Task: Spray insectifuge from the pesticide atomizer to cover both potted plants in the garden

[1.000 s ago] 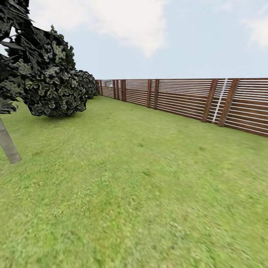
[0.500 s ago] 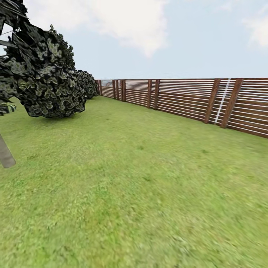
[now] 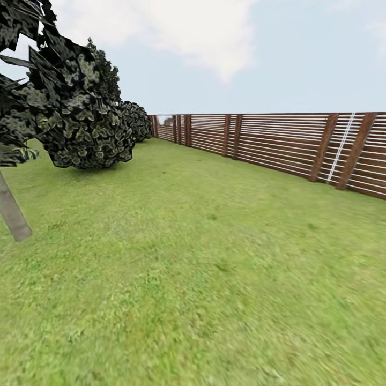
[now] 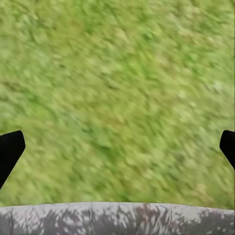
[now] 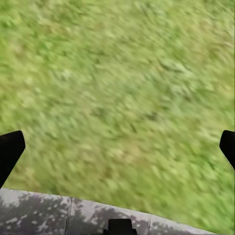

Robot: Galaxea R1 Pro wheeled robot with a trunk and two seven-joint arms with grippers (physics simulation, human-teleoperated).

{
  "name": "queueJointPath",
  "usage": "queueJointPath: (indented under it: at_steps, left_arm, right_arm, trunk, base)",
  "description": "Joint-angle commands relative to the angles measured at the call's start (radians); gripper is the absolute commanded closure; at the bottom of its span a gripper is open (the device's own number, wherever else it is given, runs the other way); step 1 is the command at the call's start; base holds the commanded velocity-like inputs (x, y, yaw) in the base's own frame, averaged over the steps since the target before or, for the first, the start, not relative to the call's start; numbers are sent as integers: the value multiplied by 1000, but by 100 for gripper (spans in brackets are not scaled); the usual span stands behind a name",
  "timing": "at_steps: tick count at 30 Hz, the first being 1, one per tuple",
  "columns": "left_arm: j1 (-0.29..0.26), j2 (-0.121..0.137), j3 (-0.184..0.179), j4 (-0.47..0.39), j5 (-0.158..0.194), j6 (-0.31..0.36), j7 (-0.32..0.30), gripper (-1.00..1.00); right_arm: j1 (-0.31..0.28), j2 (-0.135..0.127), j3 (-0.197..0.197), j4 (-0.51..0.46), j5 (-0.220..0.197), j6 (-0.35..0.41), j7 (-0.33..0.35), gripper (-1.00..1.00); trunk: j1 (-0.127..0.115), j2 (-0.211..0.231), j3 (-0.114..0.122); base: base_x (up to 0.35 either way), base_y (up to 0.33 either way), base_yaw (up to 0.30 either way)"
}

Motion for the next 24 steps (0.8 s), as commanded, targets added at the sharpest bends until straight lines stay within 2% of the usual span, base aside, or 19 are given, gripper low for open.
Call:
queueJointPath:
  at_steps: [1, 24]
  left_arm:
    - [-1, 0, -1, 1, -2, -3, -1, -100]
    - [-1, 0, 0, 1, -1, -3, -1, -100]
  right_arm:
    - [0, 0, -1, 0, 0, -3, 0, -100]
    - [0, 1, -1, 0, 0, -3, -1, -100]
  trunk:
    - [1, 0, -1]
    - [1, 0, -1]
  base:
    - [328, 0, 271]
    - [326, 0, 276]
